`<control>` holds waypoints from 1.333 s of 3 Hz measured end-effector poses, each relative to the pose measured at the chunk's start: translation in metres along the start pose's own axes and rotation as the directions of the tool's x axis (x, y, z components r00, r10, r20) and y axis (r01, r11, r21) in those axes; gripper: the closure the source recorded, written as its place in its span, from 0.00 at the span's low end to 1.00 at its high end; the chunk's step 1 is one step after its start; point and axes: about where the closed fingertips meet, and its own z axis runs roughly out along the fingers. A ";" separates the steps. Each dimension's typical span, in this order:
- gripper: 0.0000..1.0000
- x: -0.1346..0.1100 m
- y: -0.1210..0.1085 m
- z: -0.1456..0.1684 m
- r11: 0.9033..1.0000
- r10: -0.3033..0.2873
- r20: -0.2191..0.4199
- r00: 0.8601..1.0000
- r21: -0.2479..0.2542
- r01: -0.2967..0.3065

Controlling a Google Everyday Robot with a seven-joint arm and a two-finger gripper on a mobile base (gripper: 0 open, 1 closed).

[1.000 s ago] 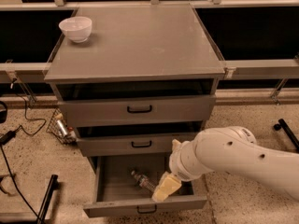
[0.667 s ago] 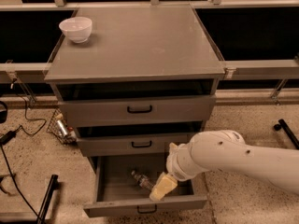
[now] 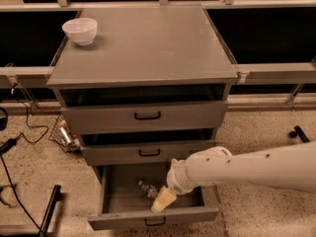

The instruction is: Pick water bottle from bottom drawer and place on counter

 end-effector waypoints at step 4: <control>0.00 0.030 -0.023 0.144 1.000 -0.017 -0.024 1.000 0.008 0.017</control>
Offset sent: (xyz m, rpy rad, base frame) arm 0.0477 0.0356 -0.1564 -0.0472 -0.0160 -0.0107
